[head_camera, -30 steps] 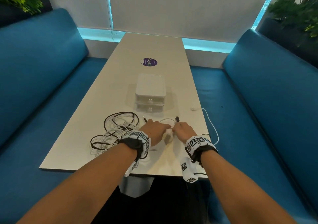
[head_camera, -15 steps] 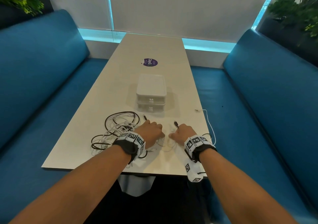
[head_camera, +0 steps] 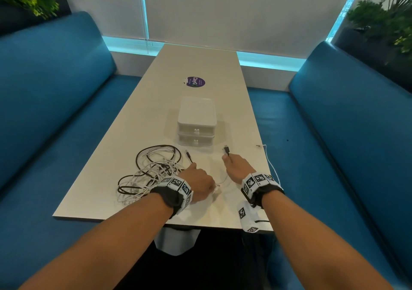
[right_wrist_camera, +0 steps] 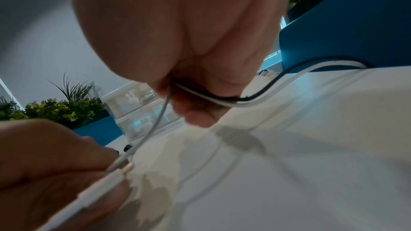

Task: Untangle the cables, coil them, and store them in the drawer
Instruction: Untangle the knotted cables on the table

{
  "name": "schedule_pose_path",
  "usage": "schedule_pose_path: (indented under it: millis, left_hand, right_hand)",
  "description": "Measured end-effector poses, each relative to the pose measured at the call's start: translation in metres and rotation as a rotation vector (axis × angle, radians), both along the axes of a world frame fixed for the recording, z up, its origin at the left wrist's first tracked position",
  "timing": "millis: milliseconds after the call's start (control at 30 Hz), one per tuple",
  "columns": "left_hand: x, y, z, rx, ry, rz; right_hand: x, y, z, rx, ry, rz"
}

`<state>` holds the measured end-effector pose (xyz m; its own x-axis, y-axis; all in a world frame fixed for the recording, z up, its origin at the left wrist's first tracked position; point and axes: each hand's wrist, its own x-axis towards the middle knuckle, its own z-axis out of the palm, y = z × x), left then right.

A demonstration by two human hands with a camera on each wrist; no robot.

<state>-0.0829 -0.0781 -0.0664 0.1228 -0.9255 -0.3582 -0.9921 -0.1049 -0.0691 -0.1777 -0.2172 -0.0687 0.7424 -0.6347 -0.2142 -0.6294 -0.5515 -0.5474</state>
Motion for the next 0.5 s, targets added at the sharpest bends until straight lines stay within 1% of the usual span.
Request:
schedule_pose_path:
  millis: [67,167,233,367,500]
  left_hand:
    - [-0.003,0.0,0.0,-0.017,-0.021,0.016]
    - [-0.007,0.0,0.002,0.005,-0.019,0.054]
    - [-0.008,-0.002,0.003,0.0,-0.021,0.066]
    - [-0.003,-0.001,-0.001,-0.017,-0.038,0.072]
    - [0.006,0.004,-0.004,-0.04,-0.025,0.1]
  right_hand:
    - [0.001,0.002,-0.002,0.142,-0.108,0.01]
    - [0.003,0.006,0.001,0.429,-0.308,-0.026]
    - [0.005,0.008,0.005,0.571,-0.388,-0.027]
    - [0.011,0.016,0.009,0.653,-0.354,0.024]
    - [0.013,0.023,0.009,0.635,-0.33,0.044]
